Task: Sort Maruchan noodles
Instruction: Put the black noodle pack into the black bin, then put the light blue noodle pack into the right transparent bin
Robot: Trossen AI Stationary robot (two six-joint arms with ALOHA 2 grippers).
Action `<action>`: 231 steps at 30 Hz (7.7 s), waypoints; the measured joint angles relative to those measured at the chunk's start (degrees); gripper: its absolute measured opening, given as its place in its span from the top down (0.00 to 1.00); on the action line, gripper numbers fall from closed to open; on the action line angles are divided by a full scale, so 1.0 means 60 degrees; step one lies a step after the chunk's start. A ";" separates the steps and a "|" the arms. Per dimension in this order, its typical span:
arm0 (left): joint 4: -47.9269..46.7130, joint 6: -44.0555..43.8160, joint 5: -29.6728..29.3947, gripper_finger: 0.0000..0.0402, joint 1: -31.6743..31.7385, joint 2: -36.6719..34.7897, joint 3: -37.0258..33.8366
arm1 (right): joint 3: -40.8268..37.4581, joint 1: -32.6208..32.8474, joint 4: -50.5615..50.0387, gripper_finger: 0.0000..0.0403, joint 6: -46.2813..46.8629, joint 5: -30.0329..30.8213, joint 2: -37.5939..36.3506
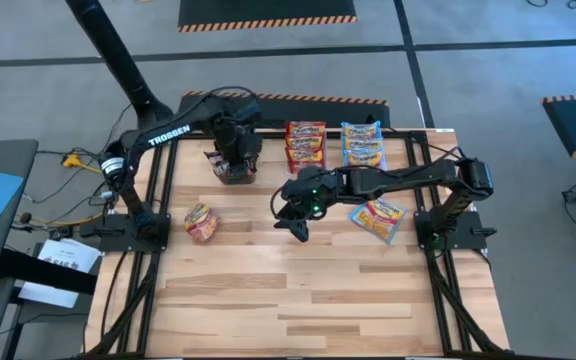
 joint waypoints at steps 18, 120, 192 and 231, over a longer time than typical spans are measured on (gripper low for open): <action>0.1871 -0.0247 -0.0429 0.69 -0.0012 0.0000 -0.1779 | 0.0000 0.0357 -0.0192 0.56 -0.0159 0.0000 -0.0001; 0.0089 0.0511 0.0348 0.69 0.0452 0.0615 0.0712 | -0.0004 0.0360 -0.1910 0.56 -0.0134 0.0568 -0.0004; 0.5671 -0.3458 0.1546 0.69 -0.1348 -0.9341 -0.7630 | -0.3238 -0.1346 -1.0584 0.47 0.2207 0.2430 -0.5442; 0.5664 -0.3928 0.1608 0.69 -0.1345 -0.9340 -0.7630 | -0.5034 -0.1421 -0.7846 0.51 0.1465 0.2790 -0.1017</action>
